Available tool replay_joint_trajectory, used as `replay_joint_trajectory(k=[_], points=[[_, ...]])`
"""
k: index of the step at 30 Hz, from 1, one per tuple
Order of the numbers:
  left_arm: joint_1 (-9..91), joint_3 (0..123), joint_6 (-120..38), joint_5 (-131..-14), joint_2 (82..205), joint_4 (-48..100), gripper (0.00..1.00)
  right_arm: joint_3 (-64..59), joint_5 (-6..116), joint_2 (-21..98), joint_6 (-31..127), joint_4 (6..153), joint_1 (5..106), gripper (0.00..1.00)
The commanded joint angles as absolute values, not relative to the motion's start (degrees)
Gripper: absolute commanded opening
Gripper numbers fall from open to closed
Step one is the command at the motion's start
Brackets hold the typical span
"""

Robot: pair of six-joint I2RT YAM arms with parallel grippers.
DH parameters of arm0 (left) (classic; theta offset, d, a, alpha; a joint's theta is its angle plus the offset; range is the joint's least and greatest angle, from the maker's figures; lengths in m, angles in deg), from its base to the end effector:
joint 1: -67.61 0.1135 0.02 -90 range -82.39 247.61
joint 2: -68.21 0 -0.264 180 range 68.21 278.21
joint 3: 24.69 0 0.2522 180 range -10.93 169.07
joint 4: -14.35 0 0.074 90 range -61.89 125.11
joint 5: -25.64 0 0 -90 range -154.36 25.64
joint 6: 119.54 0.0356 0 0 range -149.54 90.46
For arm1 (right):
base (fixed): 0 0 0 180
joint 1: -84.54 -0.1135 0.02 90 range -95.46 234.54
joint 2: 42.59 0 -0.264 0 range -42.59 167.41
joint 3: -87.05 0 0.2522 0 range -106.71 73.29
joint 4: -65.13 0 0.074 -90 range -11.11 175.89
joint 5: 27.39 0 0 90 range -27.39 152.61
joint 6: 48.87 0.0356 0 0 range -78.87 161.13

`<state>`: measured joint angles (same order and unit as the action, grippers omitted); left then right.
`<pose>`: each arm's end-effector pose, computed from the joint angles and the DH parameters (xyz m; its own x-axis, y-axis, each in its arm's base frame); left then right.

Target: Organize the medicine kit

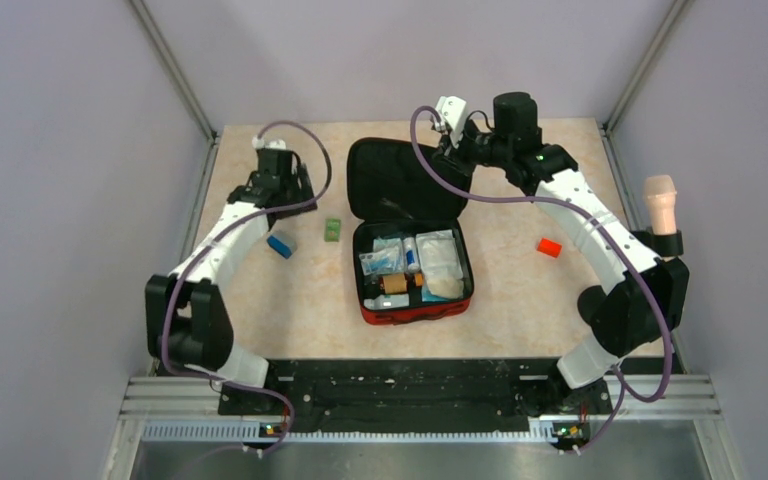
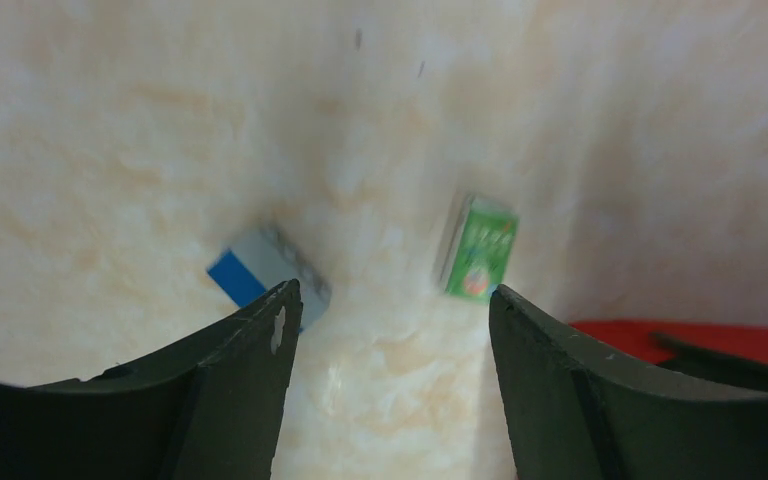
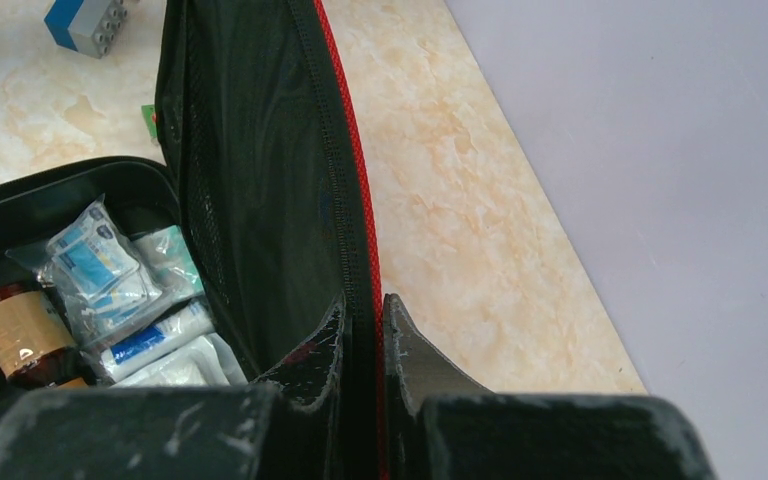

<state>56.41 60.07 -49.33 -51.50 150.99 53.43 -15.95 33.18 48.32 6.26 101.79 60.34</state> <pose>0.3209 -0.0555 0.3185 -0.5619 -0.2252 -0.7959 -0.1860 0.9720 -0.1437 0.3269 0.1661 0.3866 0.1260 -0.4893 -0.8630 -0.8442 0.4040 -0.3523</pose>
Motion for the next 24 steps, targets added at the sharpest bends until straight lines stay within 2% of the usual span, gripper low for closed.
replay_joint_trajectory(k=[1,13,15,19,24], points=[[56.8,56.5,-54.2,-58.7,154.6,56.5,0.72,-15.9,32.7,49.6,7.8,103.2,59.6,0.0],[56.7,57.9,-54.4,-63.9,165.6,50.4,0.75,-14.6,32.7,48.3,7.8,102.9,59.7,0.0],[56.6,58.8,-54.3,-64.0,167.3,49.1,0.73,-14.5,32.6,48.2,7.8,102.7,59.6,0.0],[56.4,61.6,-51.1,-67.1,170.8,47.1,0.6,-14.5,32.6,48.3,7.9,102.6,59.6,0.0],[56.4,65.1,-49.1,-68.8,175.0,47.7,0.6,-14.7,32.6,48.5,7.8,102.7,59.6,0.0]])
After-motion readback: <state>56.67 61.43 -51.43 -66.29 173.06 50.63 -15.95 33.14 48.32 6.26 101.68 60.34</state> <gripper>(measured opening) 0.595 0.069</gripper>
